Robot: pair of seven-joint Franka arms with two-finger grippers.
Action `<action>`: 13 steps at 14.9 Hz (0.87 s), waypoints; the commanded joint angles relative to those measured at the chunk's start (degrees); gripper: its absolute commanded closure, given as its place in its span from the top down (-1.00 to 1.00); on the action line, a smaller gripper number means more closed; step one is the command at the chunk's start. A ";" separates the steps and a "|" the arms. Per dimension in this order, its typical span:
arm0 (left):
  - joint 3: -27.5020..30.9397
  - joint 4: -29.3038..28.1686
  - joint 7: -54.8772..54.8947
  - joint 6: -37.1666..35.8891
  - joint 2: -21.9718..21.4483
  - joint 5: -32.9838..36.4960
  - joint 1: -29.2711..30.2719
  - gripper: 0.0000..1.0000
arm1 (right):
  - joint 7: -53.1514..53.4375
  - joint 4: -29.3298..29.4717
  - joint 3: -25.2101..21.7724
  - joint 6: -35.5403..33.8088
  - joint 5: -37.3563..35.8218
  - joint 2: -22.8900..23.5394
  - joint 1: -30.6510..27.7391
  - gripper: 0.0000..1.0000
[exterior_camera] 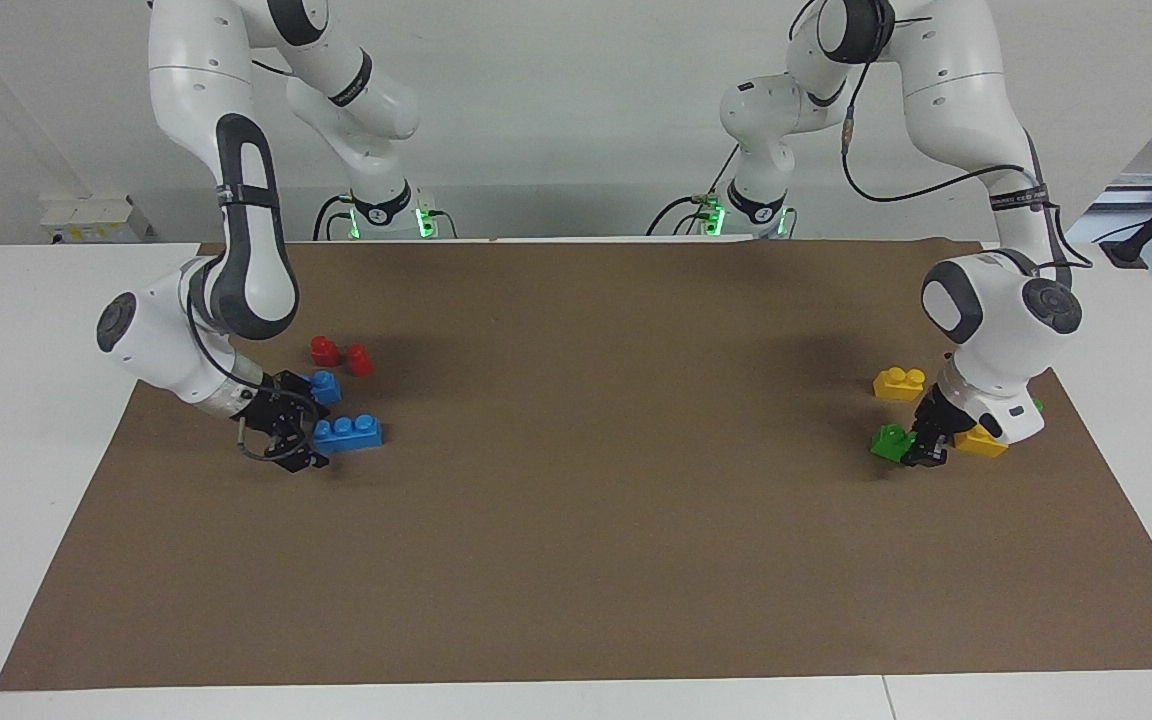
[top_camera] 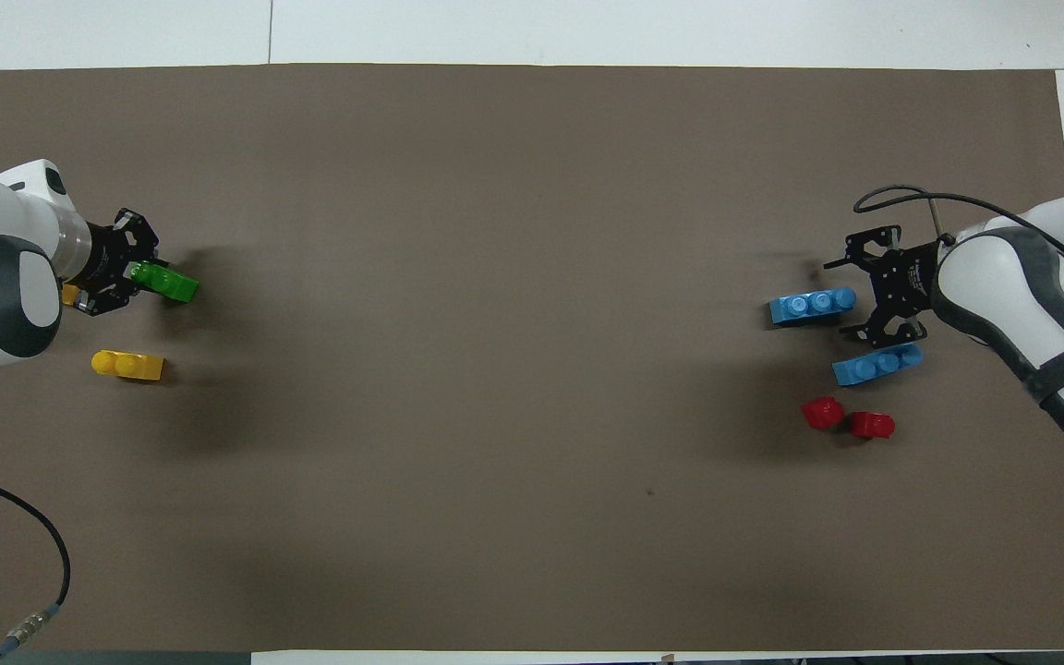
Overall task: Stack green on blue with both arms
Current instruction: 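Close the left gripper on the green brick while the right gripper grasps the blue brick, then lift the green brick with the left gripper while the right gripper carries the blue brick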
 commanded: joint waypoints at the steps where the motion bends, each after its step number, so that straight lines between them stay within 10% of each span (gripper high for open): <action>1: 0.24 1.96 0.29 -3.75 -0.91 -0.24 -0.42 -1.00 | -2.09 -0.27 0.52 0.43 1.65 -0.23 -1.19 0.07; 5: 0.15 2.13 -0.33 -8.32 -4.51 -0.24 -1.73 -1.00 | -1.74 2.01 0.52 -0.18 1.47 -0.14 -1.19 -1.00; 13: 0.06 1.96 -9.72 -17.46 -12.16 -0.24 -5.77 -1.00 | 8.61 10.72 0.70 -10.73 1.30 -2.33 3.10 -1.00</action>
